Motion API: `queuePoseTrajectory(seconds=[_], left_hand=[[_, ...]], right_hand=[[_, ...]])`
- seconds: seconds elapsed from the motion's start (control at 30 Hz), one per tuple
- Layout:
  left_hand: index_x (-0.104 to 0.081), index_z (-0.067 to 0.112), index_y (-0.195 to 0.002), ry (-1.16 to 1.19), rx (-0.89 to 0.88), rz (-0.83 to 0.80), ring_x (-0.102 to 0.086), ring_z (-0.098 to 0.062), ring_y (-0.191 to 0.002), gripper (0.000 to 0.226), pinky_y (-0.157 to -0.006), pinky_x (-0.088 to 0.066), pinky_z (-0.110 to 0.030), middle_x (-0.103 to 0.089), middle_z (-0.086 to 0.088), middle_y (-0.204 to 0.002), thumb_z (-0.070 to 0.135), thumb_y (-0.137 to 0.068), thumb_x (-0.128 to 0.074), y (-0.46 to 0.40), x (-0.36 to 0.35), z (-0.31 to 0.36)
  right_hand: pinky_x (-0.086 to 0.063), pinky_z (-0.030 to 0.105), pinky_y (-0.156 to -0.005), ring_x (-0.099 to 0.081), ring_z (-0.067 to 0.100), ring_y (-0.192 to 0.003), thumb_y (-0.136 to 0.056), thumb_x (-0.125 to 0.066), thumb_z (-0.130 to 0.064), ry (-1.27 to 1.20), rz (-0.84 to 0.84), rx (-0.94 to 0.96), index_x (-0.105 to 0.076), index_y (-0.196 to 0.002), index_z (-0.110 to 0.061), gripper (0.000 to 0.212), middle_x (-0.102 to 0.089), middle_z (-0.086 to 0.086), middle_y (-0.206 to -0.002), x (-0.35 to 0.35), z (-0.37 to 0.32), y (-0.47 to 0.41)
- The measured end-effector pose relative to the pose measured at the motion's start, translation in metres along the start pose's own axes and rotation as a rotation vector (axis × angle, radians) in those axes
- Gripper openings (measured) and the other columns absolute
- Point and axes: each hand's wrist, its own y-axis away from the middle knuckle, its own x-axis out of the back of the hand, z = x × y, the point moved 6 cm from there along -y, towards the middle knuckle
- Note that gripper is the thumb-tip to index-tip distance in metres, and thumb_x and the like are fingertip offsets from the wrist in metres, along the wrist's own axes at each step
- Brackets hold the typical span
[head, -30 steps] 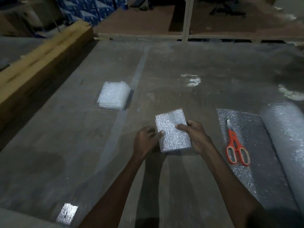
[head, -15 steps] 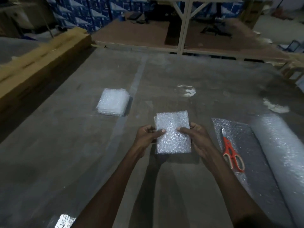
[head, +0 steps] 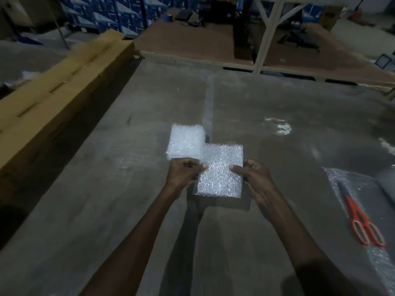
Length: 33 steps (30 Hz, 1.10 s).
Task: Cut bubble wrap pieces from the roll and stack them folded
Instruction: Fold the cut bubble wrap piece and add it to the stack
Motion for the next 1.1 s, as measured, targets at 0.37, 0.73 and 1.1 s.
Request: queuePoseTrajectory(seconds=[0.37,0.73,1.1], left_hand=[[-0.074,-0.002,-0.091,-0.030,-0.038,0.110,-0.062,-0.006,-0.059,0.010,-0.058,-0.054,-0.020,-0.071,-0.001,-0.070,0.002,-0.082,-0.078,-0.103,0.084,0.049],[-0.078,0.012,-0.076,-0.272,-0.059,0.241,-0.066,-0.014,-0.063,0.009,-0.068,-0.057,-0.034,-0.076,-0.005,-0.074,0.015,-0.076,-0.087,-0.168,0.109,0.027],[-0.078,0.019,-0.076,-0.453,-0.181,0.203,-0.070,-0.011,-0.069,0.010,-0.073,-0.059,-0.040,-0.074,0.006,-0.073,0.025,-0.077,-0.086,-0.164,0.095,0.020]], right_hand=[[-0.059,0.031,-0.073,-0.072,0.021,-0.075,-0.080,-0.081,0.000,0.052,0.029,0.012,-0.072,-0.089,-0.007,0.015,-0.078,0.008,-0.083,-0.091,-0.038,-0.093],[-0.053,0.026,-0.056,-0.064,0.016,-0.059,-0.071,-0.089,0.000,0.173,0.232,-0.019,-0.072,-0.082,-0.006,0.021,-0.073,0.012,-0.075,-0.105,-0.019,-0.156],[-0.062,0.046,-0.080,-0.074,0.023,-0.079,-0.072,-0.090,-0.016,0.498,0.390,0.103,-0.070,-0.078,-0.019,0.022,-0.076,0.001,-0.080,-0.100,-0.006,-0.156]])
